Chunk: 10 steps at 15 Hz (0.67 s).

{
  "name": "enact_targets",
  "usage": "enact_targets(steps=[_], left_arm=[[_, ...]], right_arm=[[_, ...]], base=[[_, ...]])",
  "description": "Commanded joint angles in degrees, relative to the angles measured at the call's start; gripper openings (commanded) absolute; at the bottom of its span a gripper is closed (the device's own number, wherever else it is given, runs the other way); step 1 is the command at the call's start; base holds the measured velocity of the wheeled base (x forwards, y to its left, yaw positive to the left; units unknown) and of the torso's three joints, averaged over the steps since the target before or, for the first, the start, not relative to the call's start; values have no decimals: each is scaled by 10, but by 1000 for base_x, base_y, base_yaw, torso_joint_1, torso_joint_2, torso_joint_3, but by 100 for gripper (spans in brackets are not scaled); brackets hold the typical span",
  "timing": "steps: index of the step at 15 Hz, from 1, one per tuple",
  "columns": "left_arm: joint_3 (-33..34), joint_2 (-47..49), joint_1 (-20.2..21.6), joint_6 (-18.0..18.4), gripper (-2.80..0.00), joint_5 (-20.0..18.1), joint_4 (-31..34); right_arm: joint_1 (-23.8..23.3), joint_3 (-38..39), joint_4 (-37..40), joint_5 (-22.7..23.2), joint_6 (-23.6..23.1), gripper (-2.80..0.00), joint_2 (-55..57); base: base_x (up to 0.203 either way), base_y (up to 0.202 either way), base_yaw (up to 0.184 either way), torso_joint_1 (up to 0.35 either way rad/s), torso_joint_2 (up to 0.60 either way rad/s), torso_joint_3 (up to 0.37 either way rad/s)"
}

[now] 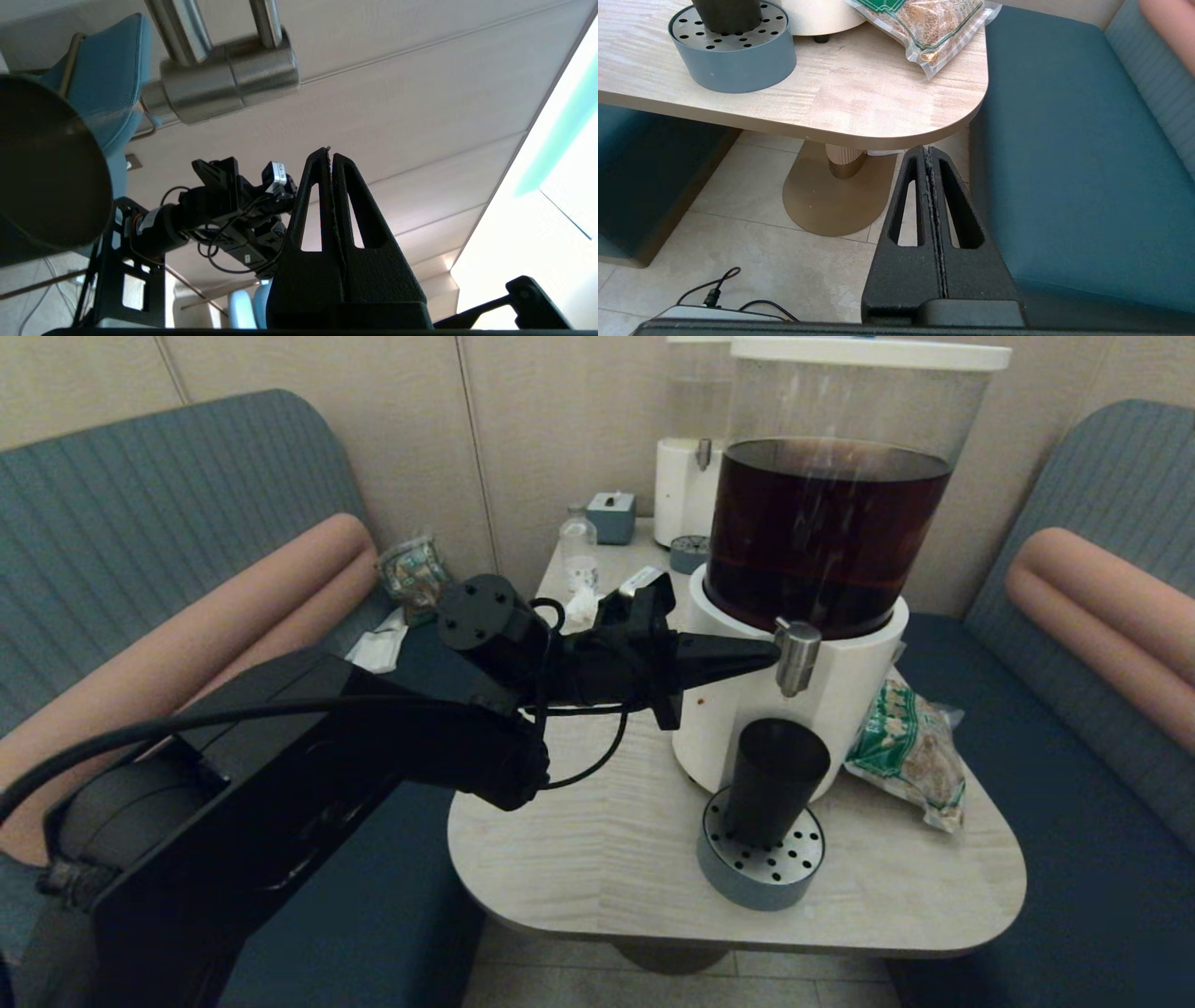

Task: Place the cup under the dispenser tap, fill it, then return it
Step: Turn off the faucet

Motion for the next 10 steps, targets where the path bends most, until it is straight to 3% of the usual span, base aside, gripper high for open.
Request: enact_targets(steps=[1,10], left_arm=[[-34,25,-3,-7,-280,-4,-5],[-119,58,-2,-13,-280,-2,-5]], right_arm=[[0,0,0,0,0,-280,-1],[0,0,0,0,0,-280,-1]], base=[[0,0,0,0,0,0],[0,0,0,0,0,0]])
